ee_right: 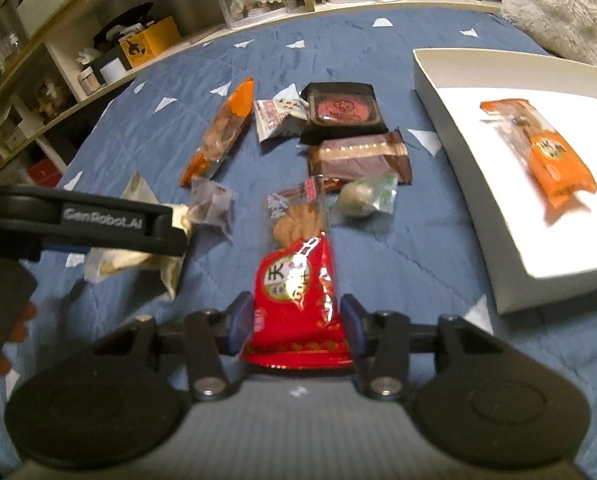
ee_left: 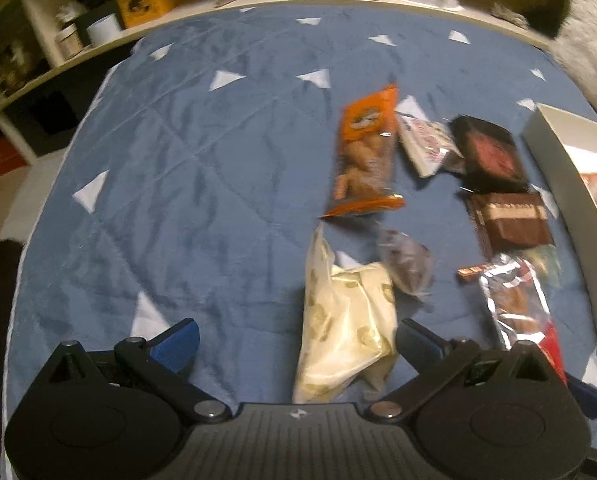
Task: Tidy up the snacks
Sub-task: 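Grasp the cream-coloured bag with the left gripper while the right grasps the red packet, then lift both held snacks and carry them over the white tray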
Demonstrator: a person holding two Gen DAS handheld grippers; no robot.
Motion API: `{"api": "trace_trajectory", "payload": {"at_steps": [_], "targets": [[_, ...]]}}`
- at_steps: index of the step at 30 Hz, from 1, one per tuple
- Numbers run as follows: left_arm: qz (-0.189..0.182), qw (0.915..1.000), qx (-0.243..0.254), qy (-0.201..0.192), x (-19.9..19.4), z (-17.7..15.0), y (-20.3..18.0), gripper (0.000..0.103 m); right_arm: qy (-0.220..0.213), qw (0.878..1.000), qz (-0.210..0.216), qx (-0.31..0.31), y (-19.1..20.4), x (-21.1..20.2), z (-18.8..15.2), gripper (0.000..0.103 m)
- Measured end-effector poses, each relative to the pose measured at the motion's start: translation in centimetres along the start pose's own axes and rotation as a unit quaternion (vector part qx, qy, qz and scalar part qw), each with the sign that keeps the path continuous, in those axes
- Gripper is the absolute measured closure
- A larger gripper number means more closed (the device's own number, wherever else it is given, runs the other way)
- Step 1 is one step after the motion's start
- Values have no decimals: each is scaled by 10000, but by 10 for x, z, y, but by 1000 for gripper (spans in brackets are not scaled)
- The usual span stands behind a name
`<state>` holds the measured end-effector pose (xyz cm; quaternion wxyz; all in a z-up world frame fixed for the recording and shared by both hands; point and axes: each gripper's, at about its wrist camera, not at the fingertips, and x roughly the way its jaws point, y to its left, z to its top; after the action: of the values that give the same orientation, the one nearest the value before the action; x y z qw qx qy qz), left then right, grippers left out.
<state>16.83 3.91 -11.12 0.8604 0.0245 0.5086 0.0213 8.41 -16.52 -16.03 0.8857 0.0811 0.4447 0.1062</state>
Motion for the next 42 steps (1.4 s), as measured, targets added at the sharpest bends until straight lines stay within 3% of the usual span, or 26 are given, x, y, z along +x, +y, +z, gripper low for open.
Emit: {"api": "trace_trajectory", "payload": {"at_steps": [4, 7, 15, 22, 30, 33, 35, 37, 41, 42], "targets": [[237, 9995, -194, -14, -5, 1, 16, 0, 23, 10000, -8, -39, -2, -4, -3, 49], [218, 9990, -391, -27, -11, -1, 26, 0, 46, 10000, -39, -72, -5, -7, -6, 49], [-826, 9915, -1008, 17, -13, 0, 30, 0, 240, 9995, 22, -196, -3, -20, -12, 48], [-818, 9931, -818, 209, 7, 5, 19, 1, 242, 9996, 101, -94, 1, -18, -7, 32], [-699, 9947, -636, 408, 28, 7, 13, 1, 401, 9991, 45, -104, 3, 3, 4, 32], [-749, 9938, -712, 411, 30, 8, 15, 1, 484, 9988, -37, -62, 1, 11, 4, 37], [-842, 9924, -832, 334, 27, 8, 17, 10, 521, 9986, -40, -31, -1, 14, 4, 47], [-903, 9915, -884, 316, 25, 8, 17, 17, 497, 9988, -29, -30, -3, 13, 4, 50], [-893, 9914, -911, 307, 21, 6, 20, 44, 473, 9989, 34, 37, -8, 12, 3, 53], [-910, 9911, -926, 291, 19, 5, 20, 45, 460, 9989, 35, 43, -9, 11, 3, 53]]}}
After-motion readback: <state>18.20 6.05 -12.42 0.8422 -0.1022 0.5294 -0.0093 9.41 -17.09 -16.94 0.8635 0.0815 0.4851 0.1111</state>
